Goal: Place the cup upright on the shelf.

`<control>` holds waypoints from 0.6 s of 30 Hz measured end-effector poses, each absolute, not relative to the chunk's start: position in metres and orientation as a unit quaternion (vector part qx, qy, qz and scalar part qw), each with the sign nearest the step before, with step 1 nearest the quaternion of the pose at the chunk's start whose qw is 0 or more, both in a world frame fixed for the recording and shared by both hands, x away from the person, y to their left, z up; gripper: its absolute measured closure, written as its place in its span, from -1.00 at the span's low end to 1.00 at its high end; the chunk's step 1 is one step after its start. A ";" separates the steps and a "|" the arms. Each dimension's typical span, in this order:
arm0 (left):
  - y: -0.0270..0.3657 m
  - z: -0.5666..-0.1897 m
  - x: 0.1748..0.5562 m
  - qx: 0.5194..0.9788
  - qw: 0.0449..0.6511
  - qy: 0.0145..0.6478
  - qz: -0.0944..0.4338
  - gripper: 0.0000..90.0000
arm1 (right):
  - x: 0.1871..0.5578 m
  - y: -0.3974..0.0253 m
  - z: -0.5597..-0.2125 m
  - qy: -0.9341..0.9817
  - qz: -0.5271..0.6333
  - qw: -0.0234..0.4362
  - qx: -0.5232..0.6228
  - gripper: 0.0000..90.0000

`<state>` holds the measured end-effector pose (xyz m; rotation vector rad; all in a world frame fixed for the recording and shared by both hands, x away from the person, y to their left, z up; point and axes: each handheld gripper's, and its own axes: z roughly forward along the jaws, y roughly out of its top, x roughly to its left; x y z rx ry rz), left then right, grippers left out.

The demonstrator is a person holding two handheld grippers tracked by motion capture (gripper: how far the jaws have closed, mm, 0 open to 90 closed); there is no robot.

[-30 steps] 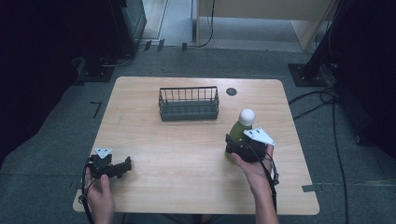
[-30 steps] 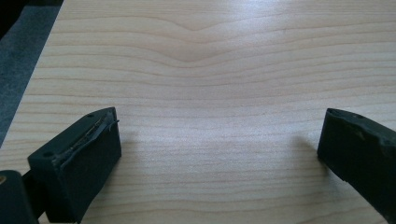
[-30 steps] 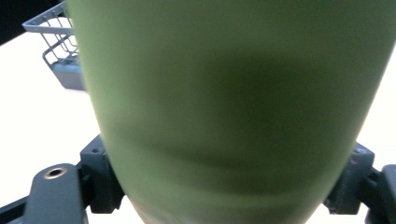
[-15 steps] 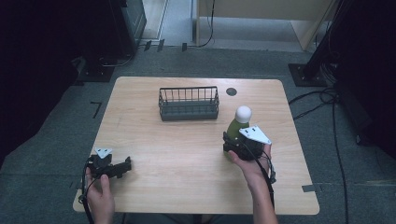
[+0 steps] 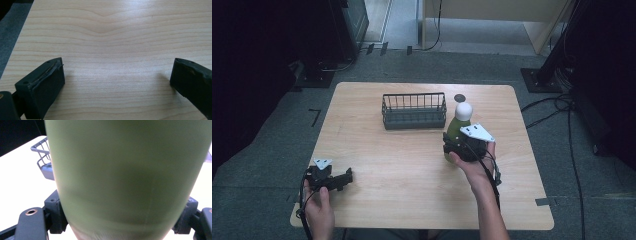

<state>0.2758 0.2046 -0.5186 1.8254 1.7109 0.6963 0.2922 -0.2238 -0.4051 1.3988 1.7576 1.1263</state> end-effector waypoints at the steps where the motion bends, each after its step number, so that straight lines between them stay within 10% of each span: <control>1: 0.205 -0.519 0.276 0.677 0.269 0.635 0.258 -1.00 | 0.294 -0.223 -0.403 0.665 0.427 0.309 0.528 -0.55; 18: 0.205 -0.519 0.276 0.677 0.269 0.635 0.258 -1.00 | 0.328 -0.204 -0.371 0.667 0.445 0.302 0.515 -0.55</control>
